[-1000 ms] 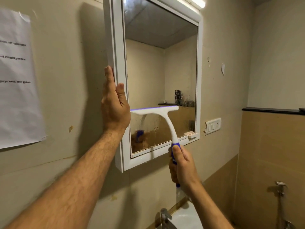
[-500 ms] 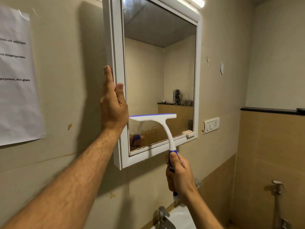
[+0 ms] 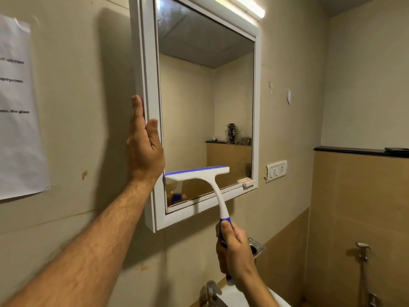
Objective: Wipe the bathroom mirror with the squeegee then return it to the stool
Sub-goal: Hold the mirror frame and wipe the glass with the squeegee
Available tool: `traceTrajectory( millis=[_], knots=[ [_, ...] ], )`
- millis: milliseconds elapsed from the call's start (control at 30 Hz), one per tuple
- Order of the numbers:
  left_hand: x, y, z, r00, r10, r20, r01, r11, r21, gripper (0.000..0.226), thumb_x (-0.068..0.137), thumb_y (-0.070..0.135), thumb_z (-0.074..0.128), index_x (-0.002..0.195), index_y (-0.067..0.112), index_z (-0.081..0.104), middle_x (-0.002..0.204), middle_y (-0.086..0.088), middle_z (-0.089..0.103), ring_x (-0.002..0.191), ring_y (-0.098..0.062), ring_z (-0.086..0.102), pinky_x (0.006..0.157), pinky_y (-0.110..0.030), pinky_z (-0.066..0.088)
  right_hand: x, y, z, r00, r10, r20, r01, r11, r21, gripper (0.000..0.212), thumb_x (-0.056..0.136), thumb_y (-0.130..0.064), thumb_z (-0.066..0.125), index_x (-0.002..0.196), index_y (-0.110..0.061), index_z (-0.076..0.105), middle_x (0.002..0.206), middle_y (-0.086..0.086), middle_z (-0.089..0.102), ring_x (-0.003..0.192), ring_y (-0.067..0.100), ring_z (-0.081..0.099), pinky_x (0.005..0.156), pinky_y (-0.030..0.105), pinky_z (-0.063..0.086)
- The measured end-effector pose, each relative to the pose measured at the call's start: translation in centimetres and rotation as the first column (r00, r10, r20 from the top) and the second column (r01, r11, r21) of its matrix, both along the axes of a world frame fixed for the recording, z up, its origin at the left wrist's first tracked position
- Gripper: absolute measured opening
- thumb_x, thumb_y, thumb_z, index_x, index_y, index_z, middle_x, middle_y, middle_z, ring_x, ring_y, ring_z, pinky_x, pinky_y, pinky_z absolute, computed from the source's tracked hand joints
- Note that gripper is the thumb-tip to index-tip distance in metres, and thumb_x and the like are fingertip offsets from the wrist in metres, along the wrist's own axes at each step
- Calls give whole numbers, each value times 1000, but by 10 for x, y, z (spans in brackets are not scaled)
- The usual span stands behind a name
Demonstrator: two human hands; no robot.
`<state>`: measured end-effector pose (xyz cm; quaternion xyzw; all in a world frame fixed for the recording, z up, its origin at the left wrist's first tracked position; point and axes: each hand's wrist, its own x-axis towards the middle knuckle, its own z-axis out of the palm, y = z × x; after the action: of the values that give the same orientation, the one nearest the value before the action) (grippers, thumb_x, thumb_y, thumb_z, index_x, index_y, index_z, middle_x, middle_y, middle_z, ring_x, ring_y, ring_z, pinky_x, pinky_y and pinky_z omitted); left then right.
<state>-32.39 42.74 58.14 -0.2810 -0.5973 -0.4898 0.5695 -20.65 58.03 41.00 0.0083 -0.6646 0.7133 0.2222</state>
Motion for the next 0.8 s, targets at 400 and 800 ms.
traceTrajectory(
  millis=[400,800],
  knots=[
    [-1,1,-7,1000,-10,7,10,1000,10,51,104,26,31,150,7,22,156,-6,25,144,-14,22,114,-14,21,-4,-1,-10,999,8,-53,-6,999,34,32,100,-35,40,82,-9,47,52,-1,37,41,14,26,41,27,24],
    [-2,1,-15,1000,-19,4,19,1000,13,50,105,25,31,150,6,23,156,-6,25,144,-13,23,116,-24,24,-6,-1,25,998,33,-58,-32,999,18,34,100,-39,40,83,-10,46,52,-1,36,41,13,26,42,26,25]
  ],
)
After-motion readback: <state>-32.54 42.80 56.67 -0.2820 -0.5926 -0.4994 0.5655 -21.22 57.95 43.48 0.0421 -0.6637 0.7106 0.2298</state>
